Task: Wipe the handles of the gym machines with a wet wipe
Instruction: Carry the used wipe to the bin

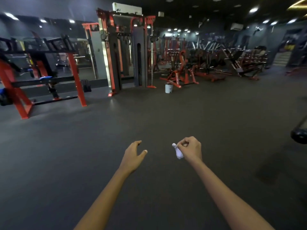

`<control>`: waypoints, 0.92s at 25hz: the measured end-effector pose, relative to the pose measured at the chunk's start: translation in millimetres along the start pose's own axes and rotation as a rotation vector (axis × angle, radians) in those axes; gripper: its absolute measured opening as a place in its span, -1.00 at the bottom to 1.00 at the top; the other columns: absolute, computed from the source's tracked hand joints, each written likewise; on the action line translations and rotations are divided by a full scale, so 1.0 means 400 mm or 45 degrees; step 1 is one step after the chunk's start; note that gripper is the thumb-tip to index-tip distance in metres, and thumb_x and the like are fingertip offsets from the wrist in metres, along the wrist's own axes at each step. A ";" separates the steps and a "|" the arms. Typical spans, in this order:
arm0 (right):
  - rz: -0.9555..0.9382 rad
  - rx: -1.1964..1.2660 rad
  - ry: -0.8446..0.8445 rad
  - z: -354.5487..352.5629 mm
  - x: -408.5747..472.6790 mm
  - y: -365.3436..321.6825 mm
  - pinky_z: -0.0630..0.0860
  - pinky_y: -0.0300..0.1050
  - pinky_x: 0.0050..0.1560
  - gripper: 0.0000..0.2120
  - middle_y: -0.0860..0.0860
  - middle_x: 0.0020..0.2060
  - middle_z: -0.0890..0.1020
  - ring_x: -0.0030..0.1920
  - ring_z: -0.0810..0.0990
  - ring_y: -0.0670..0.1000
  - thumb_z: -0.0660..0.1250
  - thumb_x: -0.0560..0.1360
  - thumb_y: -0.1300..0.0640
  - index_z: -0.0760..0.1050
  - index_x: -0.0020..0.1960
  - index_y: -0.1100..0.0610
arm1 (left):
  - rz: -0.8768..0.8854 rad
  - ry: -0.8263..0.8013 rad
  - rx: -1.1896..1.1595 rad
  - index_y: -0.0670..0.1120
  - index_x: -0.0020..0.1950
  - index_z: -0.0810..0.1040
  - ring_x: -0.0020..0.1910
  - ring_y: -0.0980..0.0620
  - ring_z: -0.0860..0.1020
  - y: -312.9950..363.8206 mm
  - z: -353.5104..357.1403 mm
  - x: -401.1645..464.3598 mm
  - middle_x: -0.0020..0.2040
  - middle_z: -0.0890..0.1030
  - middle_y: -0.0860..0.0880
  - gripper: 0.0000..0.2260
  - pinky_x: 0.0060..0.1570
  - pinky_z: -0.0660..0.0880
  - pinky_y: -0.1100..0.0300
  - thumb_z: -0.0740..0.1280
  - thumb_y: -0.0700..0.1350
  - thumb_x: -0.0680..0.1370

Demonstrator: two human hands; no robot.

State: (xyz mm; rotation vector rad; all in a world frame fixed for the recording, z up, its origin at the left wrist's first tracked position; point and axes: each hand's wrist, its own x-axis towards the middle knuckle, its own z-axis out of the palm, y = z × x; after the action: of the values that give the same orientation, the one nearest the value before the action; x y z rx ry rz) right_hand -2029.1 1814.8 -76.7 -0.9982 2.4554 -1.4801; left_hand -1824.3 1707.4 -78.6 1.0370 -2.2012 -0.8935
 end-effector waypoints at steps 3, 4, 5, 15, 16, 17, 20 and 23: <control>0.018 -0.036 0.042 0.007 0.256 0.064 0.49 -0.17 -0.20 -0.88 0.02 -0.18 0.56 -0.19 0.57 -0.02 0.38 0.38 0.16 0.57 -0.33 0.14 | -0.005 -0.039 -0.023 -0.16 0.45 0.32 0.39 0.00 0.37 0.035 0.110 0.253 0.41 0.41 -0.09 -0.52 0.34 0.28 0.16 0.32 -0.06 0.57; 0.006 -0.053 0.057 -0.004 0.352 0.073 0.48 -0.18 -0.20 -0.87 0.02 -0.18 0.55 -0.19 0.56 -0.01 0.37 0.39 0.16 0.56 -0.33 0.15 | 0.014 -0.042 -0.034 -0.16 0.45 0.32 0.39 0.00 0.37 0.059 0.142 0.339 0.41 0.41 -0.09 -0.52 0.34 0.28 0.16 0.32 -0.06 0.57; -0.003 -0.052 0.069 -0.014 0.440 0.083 0.46 -0.18 -0.21 -0.86 0.01 -0.19 0.54 -0.20 0.55 -0.02 0.37 0.39 0.16 0.55 -0.33 0.16 | 0.025 -0.035 -0.058 -0.15 0.45 0.32 0.39 0.00 0.36 0.078 0.172 0.417 0.41 0.41 -0.08 -0.52 0.34 0.29 0.16 0.32 -0.06 0.58; 0.115 -0.048 0.161 0.079 1.118 0.310 0.47 -0.17 -0.22 -0.86 -0.03 -0.23 0.53 -0.25 0.54 -0.06 0.35 0.37 0.17 0.53 -0.36 0.12 | 0.037 -0.154 -0.107 -0.16 0.42 0.36 0.38 0.00 0.38 0.088 0.522 1.134 0.38 0.43 -0.08 -0.55 0.34 0.28 0.17 0.33 -0.08 0.57; 0.116 -0.053 0.161 0.091 1.202 0.333 0.49 -0.16 -0.21 -0.88 -0.03 -0.23 0.53 -0.25 0.54 -0.05 0.36 0.36 0.17 0.54 -0.35 0.12 | 0.057 -0.165 -0.119 -0.16 0.42 0.35 0.38 0.01 0.38 0.088 0.560 1.218 0.38 0.43 -0.08 -0.55 0.34 0.28 0.18 0.33 -0.08 0.57; 0.118 -0.057 0.158 0.102 1.280 0.350 0.50 -0.16 -0.20 -0.90 -0.03 -0.22 0.53 -0.24 0.54 -0.04 0.37 0.36 0.18 0.55 -0.33 0.12 | 0.062 -0.182 -0.126 -0.16 0.42 0.35 0.38 0.01 0.38 0.090 0.589 1.297 0.38 0.43 -0.08 -0.55 0.34 0.27 0.19 0.33 -0.08 0.57; 0.106 -0.080 0.171 0.118 1.510 0.358 0.49 -0.18 -0.21 -0.89 -0.03 -0.21 0.52 -0.25 0.53 -0.07 0.37 0.37 0.17 0.54 -0.34 0.12 | 0.081 -0.203 -0.124 -0.16 0.44 0.34 0.38 0.02 0.37 0.121 0.651 1.543 0.40 0.42 -0.07 -0.54 0.35 0.26 0.20 0.32 -0.07 0.57; 0.106 -0.060 0.231 0.127 1.745 0.366 0.46 -0.18 -0.21 -0.85 -0.03 -0.22 0.52 -0.25 0.52 -0.07 0.39 0.38 0.14 0.52 -0.35 0.11 | 0.137 -0.220 -0.122 -0.15 0.44 0.33 0.39 0.03 0.36 0.167 0.715 1.785 0.40 0.41 -0.06 -0.54 0.36 0.27 0.19 0.31 -0.06 0.58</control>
State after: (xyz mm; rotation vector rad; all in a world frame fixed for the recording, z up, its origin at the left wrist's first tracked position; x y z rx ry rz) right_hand -2622.1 1415.9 -60.1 -0.7901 2.6317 -1.5565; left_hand -2451.4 1257.1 -75.0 0.8153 -2.3059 -1.0627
